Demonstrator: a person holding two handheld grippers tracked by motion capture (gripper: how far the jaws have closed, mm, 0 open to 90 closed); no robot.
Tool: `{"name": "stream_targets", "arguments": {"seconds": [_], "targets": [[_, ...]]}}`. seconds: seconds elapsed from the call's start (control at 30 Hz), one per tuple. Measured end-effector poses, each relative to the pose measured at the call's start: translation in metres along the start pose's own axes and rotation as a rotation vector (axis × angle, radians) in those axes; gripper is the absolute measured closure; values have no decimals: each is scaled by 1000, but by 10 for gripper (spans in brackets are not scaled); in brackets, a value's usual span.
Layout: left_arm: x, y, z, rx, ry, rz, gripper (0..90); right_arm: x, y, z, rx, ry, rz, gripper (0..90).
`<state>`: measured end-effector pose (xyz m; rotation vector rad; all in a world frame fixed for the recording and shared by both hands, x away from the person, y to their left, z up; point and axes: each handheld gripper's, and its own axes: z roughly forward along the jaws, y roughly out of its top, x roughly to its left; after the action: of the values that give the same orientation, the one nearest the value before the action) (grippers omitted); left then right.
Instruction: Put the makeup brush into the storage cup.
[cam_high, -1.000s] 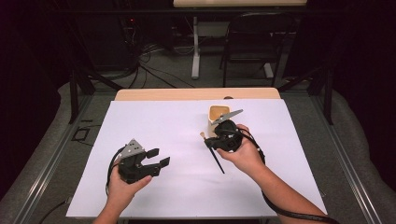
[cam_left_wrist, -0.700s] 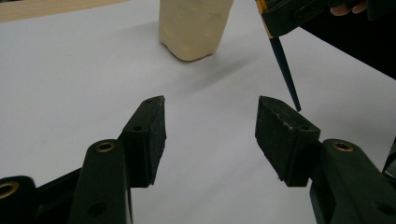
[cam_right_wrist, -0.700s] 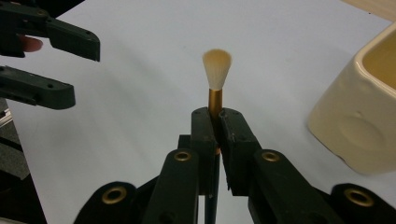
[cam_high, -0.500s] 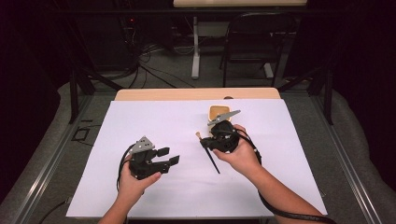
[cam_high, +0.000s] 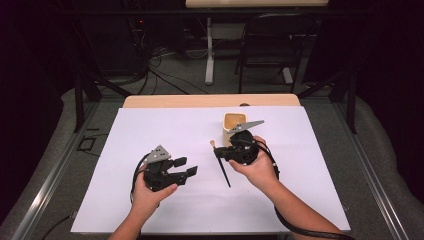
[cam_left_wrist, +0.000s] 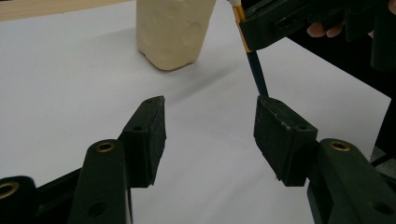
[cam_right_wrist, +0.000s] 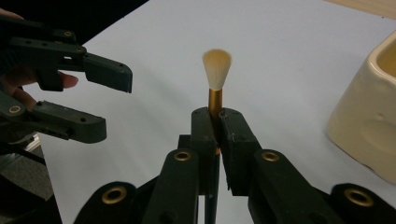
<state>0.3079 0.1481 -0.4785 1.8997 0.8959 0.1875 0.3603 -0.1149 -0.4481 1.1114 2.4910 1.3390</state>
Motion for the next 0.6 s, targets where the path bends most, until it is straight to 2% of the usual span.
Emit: {"name": "stream_targets", "arguments": {"seconds": [0.2,0.3,0.6], "targets": [[-2,1,3,-2,-13,-14,442,-1,-4,2,-34,23,34,841],[-2,2,4,-6,-14,-6,444,-3,-5,3,-38,34,57,841],[-3,5,6,-9,-29,-16,451,-5,-8,7,-86,64,116,841]]}}
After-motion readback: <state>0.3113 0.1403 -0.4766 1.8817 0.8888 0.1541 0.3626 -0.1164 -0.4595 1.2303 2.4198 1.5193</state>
